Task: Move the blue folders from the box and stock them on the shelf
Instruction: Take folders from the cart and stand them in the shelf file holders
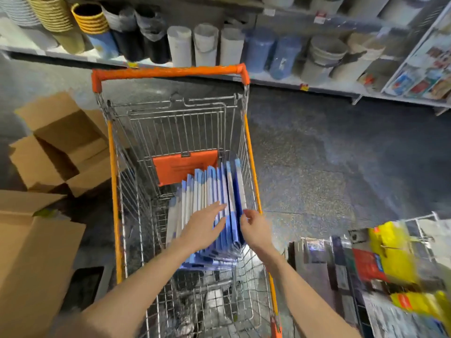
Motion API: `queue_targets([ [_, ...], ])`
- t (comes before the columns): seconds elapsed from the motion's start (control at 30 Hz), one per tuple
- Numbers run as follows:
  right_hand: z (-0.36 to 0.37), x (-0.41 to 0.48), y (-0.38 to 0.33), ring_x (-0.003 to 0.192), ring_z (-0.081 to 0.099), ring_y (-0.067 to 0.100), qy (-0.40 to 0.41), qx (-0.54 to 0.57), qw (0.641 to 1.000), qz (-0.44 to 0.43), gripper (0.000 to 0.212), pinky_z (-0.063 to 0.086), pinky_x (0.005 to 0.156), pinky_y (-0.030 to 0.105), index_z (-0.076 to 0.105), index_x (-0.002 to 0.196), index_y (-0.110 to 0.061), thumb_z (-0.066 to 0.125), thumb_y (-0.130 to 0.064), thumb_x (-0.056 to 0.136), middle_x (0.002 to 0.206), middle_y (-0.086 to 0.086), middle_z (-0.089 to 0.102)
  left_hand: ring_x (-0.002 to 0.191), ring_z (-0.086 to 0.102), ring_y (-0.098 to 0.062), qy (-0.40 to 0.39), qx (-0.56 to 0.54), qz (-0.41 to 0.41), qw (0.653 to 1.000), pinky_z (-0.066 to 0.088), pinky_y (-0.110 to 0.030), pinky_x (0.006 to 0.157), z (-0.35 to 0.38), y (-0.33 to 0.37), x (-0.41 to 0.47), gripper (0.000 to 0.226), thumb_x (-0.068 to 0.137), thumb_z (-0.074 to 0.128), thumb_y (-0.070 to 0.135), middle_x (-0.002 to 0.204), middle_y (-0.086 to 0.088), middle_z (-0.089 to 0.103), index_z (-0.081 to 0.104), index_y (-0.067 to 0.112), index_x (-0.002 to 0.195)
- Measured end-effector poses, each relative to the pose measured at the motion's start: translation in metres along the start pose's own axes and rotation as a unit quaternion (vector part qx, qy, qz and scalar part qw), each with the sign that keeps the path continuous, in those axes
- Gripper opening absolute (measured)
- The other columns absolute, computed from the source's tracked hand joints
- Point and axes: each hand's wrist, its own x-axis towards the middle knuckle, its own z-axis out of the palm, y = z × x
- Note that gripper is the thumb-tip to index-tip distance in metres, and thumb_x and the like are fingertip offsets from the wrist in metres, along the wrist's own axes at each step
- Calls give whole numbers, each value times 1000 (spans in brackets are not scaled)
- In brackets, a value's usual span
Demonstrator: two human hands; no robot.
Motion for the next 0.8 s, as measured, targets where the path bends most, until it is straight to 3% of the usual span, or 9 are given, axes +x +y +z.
queue_targets([
  [0.07, 6, 13, 7, 129, 52, 27, -10, -9, 1000, -1, 41, 36, 96, 22, 46, 143, -3, 44, -15, 103, 141, 13, 54, 154, 18, -21, -38, 44, 2, 998, 21, -41, 122, 8, -7, 15, 55, 108, 37, 40, 169, 2, 9, 22, 29, 160],
  [0.13, 14, 29, 18, 126, 52, 28, -17, -28, 999, 0, 39, 36, 94, 22, 47, 140, -1, 45, -12, 103, 138, 15, 55, 156, 3, -25, -68, 77, -4, 995, 12, -45, 124, 22, -17, 33, 57, 109, 32, 39, 169, 3, -4, 13, 27, 161],
  [0.27, 32, 44, 27, 131, 49, 30, -18, -37, 999, 1, 44, 36, 104, 27, 41, 142, 1, 47, -12, 101, 141, 16, 51, 155, -11, -24, -106, 140, 15, 984, 1, -43, 125, 39, -36, 56, 60, 109, 26, 43, 167, 6, -10, 4, 25, 162],
  [0.47, 55, 66, 41, 118, 61, 36, -8, -52, 998, 27, 55, 51, 99, 47, 30, 150, -1, 46, -19, 100, 138, 20, 56, 155, -6, -26, -122, 194, 27, 973, 10, -47, 126, 48, -67, 64, 61, 106, 20, 50, 168, 8, 3, 2, 31, 161],
  [0.6, 61, 78, 46, 110, 64, 31, -10, -58, 997, 54, 50, 54, 94, 40, 39, 143, 1, 51, -22, 101, 129, 16, 61, 156, -5, -28, -112, 266, 50, 956, 10, -49, 125, 41, -73, 61, 62, 106, 21, 52, 167, 9, 2, -1, 32, 161],
  [0.67, 65, 85, 53, 96, 63, 25, -29, -59, 995, 71, 49, 53, 85, 38, 45, 137, 1, 52, -32, 101, 113, 8, 63, 155, -7, -29, -123, 281, 51, 950, 10, -51, 125, 40, -75, 62, 63, 107, 21, 52, 168, 9, -1, -5, 32, 160],
  [0.73, 69, 93, 60, 82, 56, 18, -46, -53, 994, 87, 48, 49, 72, 33, 52, 123, -2, 52, -43, 99, 96, 4, 58, 155, -10, -28, -129, 285, 47, 949, 10, -51, 125, 42, -80, 62, 64, 106, 20, 53, 168, 10, -5, -9, 33, 160],
  [0.8, 75, 100, 64, 78, 52, 17, -52, -53, 991, 110, 43, 43, 67, 27, 51, 104, -10, 53, -52, 96, 93, 4, 53, 155, -10, -29, -134, 281, 43, 949, 11, -51, 125, 43, -84, 61, 65, 106, 20, 54, 167, 11, -8, -11, 34, 159],
])
